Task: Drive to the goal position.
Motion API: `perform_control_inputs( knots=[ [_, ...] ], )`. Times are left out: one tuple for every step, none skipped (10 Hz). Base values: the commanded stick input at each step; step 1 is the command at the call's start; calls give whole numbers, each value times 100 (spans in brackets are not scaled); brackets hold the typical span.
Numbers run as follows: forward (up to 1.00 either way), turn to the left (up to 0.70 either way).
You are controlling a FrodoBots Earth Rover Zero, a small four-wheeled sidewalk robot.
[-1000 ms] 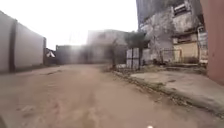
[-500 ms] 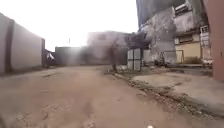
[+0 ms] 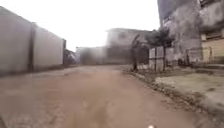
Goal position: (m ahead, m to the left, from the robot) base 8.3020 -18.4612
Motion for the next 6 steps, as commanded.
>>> perform_control_inputs(
  knots=[
    [50,1],
    [50,1],
    [50,1],
    [50,1],
    [50,1],
    [50,1]
  ],
)
